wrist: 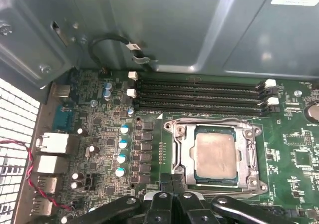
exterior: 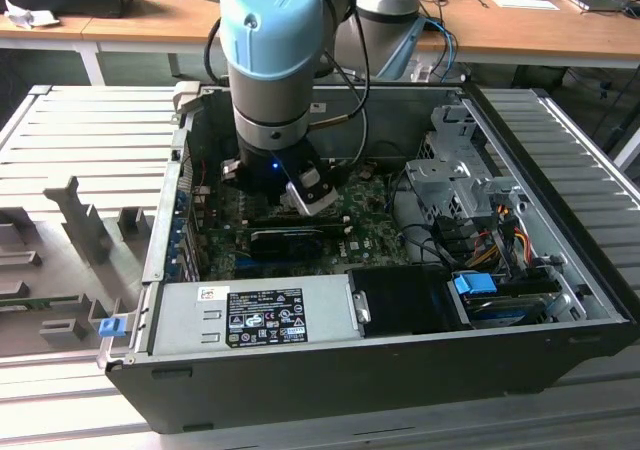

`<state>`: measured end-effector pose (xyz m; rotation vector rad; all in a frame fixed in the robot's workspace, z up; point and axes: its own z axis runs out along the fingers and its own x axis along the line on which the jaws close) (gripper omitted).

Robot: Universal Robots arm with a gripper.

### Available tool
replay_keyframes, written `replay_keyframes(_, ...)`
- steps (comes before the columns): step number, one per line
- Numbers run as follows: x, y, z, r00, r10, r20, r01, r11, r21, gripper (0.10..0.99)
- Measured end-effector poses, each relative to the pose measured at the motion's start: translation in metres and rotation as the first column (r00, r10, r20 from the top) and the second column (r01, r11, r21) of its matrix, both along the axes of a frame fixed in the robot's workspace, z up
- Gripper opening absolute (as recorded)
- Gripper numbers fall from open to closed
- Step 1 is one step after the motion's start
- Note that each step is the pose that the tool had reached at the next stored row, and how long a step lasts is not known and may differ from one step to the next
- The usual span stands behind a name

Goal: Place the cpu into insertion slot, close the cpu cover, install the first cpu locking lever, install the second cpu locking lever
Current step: 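Install the second cpu locking lever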

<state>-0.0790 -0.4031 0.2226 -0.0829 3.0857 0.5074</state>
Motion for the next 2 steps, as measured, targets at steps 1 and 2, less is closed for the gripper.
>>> replay_keyframes(1,0.0000,0.0000,0.0000,1.0000,0.000,0.0000,0.000,1.0000,0.000,0.106)
replay_keyframes(2,0.0000,0.0000,0.0000,1.0000,0.000,0.0000,0.000,1.0000,0.000,0.106)
